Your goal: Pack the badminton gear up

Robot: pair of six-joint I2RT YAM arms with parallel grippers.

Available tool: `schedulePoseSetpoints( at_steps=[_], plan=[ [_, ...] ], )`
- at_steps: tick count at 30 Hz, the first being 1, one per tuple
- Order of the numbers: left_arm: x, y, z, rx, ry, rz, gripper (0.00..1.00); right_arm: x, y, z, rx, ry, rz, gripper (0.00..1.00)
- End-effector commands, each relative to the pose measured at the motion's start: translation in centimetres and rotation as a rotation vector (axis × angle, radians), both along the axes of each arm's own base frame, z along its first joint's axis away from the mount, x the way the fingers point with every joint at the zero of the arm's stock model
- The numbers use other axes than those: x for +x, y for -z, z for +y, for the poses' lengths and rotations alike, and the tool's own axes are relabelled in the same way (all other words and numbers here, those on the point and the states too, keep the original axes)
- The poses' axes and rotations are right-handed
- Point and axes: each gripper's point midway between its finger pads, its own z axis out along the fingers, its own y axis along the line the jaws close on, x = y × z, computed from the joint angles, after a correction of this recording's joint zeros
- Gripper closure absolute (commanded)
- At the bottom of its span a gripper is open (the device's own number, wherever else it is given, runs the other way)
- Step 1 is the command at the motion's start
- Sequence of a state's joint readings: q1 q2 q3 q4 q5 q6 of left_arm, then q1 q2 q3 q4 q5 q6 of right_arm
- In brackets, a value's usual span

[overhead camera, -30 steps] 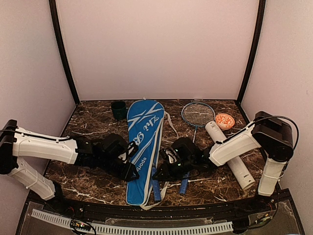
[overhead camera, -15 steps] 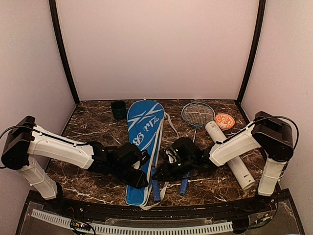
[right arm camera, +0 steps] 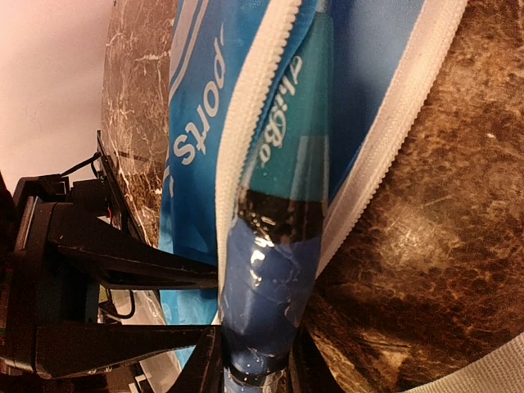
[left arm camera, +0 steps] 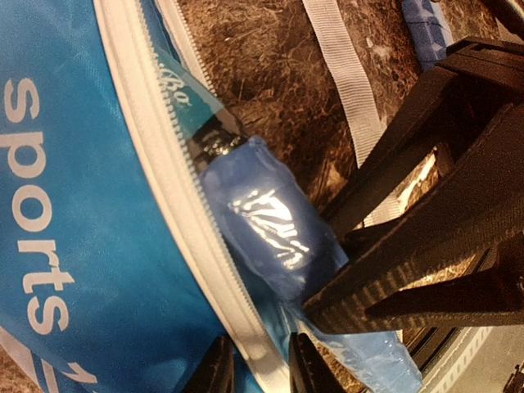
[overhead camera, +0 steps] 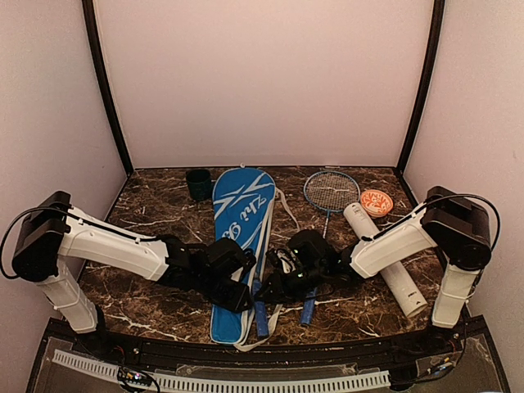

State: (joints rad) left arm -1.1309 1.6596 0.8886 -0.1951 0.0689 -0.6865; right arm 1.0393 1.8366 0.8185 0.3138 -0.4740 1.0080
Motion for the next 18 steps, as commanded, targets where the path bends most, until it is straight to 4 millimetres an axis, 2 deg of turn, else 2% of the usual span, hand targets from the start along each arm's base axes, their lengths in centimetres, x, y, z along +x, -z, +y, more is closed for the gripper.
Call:
schedulePoseSetpoints(
  at_steps=[1,4,5,11,18],
  plan=[
    [0.2,0.0,0.6,0.041,-0.01,-0.015,0.81,0.3,-2.7,1.6,0.11,-0.044,-0.084,1.0],
    [-0.2,-0.3,-0.1,0.004,0.009,0.003,0.98,0.3,-2.9,1.6,0.115,-0.039,-0.087,1.0],
    [-0.5,-0.6,-0.4,-0.015,0.015,0.012,1.0,0.4,-3.0,1.6,0.118,-0.036,-0.087,1.0],
    [-1.4,-2.6,-0.5,-0.094,0.018,0.026,1.0,0.8,-4.1,2.5,0.148,-0.033,-0.098,1.0],
    [-1.9,-4.5,-0.1,-0.16,0.011,0.029,1.0,0.9,-3.7,2.7,0.136,-0.033,-0.092,1.0]
  ],
)
